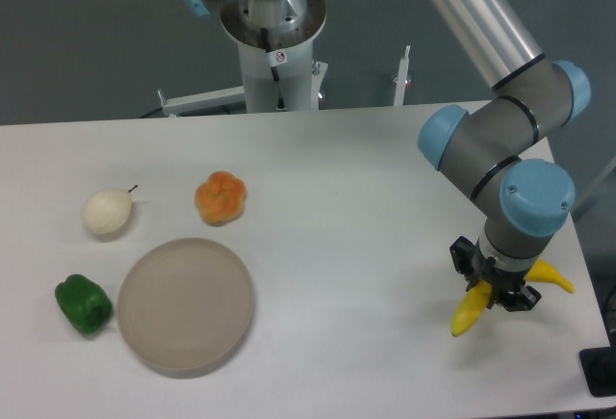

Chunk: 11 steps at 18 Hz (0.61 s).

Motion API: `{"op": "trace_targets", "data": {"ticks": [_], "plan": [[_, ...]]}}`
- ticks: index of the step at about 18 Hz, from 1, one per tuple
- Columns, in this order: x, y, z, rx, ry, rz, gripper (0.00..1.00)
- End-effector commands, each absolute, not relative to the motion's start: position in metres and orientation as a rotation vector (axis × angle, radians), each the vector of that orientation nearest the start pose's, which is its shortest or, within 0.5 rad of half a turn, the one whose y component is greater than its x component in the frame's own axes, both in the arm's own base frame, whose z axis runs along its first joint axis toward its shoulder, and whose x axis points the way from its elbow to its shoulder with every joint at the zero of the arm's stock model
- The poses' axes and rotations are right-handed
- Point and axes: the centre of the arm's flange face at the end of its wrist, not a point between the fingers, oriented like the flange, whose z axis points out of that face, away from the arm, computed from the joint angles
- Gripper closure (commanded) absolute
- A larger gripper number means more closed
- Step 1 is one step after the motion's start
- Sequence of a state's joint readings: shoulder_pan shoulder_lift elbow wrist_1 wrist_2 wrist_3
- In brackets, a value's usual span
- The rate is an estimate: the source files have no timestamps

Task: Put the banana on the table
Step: 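Carry the held yellow banana with the gripper toward the plate and lower it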

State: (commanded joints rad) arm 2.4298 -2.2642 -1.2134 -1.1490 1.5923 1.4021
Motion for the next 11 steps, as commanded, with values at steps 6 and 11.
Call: {"op": "trace_targets", "data": {"ticks": [6,11], "plan": [[-0.44,0.609,0.266,-3.006,0.888,0.11,1.0],[-0.412,0.617,0.256,-3.013,0.898,0.075,1.0]]}}
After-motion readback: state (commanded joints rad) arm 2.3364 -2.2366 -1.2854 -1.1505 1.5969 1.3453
